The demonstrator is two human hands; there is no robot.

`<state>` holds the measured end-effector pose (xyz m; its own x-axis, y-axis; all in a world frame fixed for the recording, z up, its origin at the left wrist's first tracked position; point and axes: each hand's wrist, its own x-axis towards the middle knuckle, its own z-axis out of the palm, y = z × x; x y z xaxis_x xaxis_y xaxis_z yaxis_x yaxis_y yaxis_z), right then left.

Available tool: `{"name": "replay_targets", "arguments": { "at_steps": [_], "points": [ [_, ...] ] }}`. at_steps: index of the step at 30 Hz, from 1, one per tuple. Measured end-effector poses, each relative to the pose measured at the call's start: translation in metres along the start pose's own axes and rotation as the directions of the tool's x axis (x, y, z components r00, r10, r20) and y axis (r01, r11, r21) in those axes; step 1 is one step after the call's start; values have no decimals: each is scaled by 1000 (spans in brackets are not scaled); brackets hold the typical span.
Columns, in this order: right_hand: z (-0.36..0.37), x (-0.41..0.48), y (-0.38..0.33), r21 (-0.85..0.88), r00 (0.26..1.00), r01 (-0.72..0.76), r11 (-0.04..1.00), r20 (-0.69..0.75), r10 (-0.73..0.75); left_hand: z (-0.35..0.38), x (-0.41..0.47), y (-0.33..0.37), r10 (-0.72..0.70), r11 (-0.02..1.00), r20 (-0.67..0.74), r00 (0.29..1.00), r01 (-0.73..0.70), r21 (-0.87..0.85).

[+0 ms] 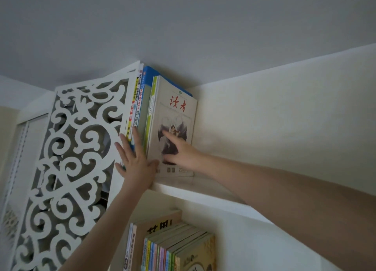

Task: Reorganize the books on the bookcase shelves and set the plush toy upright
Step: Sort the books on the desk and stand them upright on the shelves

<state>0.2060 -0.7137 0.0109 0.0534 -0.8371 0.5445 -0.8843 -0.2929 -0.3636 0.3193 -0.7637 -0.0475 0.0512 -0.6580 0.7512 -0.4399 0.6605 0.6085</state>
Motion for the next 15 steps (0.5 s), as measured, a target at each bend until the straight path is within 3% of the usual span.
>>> {"name": "replay_targets", "arguments": {
  "at_steps": [7,11,13,15],
  "points": [
    [4,-7,-14,-85,993,-63,994,98,71,0,6,1,-67,996,33,997,65,68],
    [-6,-34,-33,-54,994,-39,998,97,44,-7,-6,11,-74,997,26,997,74,4],
    [-10,-49,-41,-38,995,-59,998,82,62,-13,-24,24,24,999,-65,998,-27,-48],
    [-17,-69,-46,-2,993,-96,995,72,96,-23,-49,44,208,971,-183,961,-225,-78]
  ]
}}
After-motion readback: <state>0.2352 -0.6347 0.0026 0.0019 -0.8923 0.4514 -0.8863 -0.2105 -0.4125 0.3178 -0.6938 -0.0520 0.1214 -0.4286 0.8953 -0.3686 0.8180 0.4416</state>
